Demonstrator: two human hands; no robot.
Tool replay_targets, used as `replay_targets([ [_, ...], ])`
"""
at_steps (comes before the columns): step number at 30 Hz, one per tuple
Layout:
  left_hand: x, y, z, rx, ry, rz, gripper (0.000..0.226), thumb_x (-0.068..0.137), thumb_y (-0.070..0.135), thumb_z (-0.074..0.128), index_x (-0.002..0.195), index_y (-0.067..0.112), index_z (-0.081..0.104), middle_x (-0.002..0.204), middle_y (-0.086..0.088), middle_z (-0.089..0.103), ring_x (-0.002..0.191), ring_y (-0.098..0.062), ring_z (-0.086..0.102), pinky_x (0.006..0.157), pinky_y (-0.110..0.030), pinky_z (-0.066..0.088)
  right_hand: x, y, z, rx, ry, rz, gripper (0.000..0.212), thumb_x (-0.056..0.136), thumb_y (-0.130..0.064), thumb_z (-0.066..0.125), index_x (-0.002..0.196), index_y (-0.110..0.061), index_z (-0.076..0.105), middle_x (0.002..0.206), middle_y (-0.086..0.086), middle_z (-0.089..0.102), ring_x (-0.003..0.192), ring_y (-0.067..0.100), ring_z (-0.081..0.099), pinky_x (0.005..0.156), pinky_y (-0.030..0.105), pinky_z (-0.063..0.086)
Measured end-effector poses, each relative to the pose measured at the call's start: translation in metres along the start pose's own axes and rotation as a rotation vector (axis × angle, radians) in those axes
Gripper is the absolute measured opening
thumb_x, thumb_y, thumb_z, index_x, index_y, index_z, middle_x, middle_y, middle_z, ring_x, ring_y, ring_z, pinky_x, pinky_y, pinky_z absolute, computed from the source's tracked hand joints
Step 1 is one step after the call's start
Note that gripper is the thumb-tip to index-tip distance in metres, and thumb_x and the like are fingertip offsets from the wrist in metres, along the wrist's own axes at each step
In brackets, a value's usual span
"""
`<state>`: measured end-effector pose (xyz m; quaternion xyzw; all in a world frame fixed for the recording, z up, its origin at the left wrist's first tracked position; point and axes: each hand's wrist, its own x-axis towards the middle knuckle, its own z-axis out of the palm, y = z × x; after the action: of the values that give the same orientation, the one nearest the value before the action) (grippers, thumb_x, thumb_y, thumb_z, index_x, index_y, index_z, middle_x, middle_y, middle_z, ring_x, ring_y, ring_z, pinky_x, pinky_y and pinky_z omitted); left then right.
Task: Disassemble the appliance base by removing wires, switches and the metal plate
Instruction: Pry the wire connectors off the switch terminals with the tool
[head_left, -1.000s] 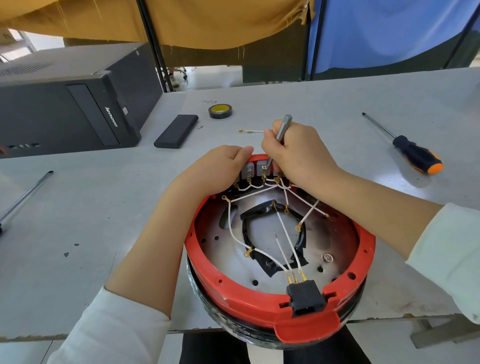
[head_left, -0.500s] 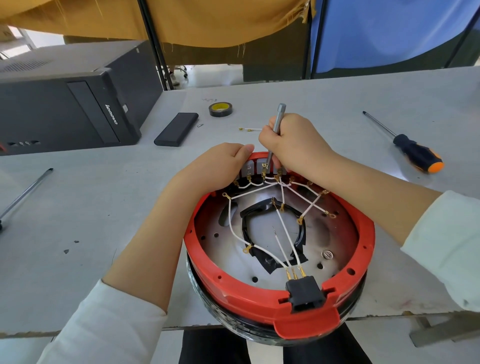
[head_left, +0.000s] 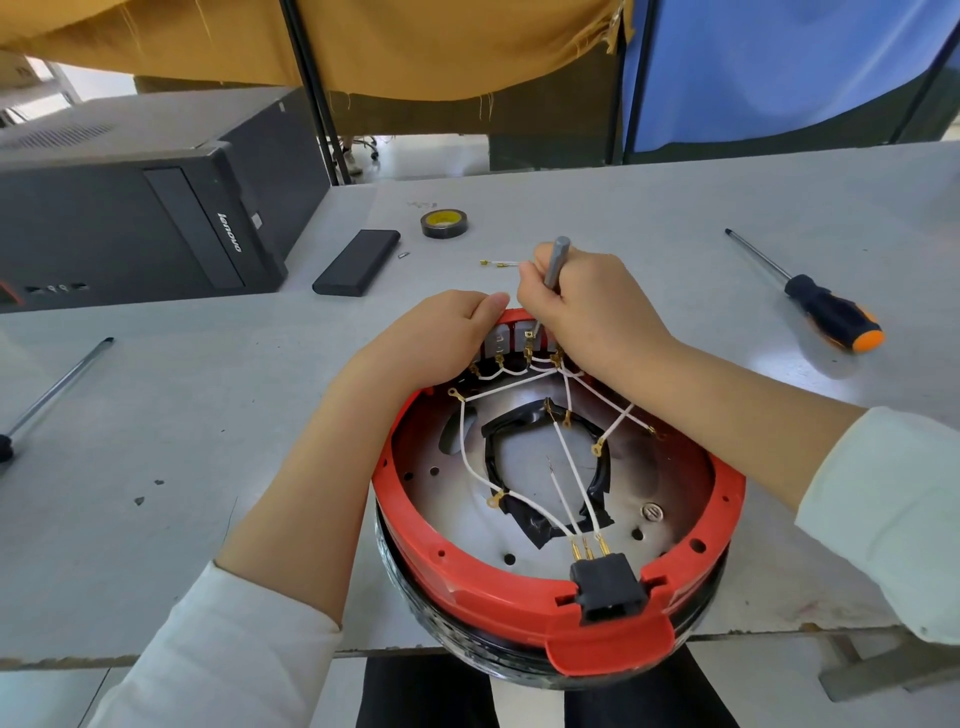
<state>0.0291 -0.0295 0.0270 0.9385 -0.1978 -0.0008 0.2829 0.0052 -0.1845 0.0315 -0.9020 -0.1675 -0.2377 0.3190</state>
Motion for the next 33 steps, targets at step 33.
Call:
replay_targets([
  [33,-0.006,0.01,-0.004,-0.078,-0.037,-0.14,0.028,0.1,0.01,0.032,0.087,0.001,0.056,0.062,0.0,0.037,0.065,-0.02,0.038,0.047,-0.018,0.03,0.025,-0.015,-0.003,-0.4,-0.316,-0.273,0.036,0.101,-0.039,0.027,0.083,-0.019,0.051,0.059,-0.01,0.04,0.064,0.016,0.048,0.062,0.033,0.039],
])
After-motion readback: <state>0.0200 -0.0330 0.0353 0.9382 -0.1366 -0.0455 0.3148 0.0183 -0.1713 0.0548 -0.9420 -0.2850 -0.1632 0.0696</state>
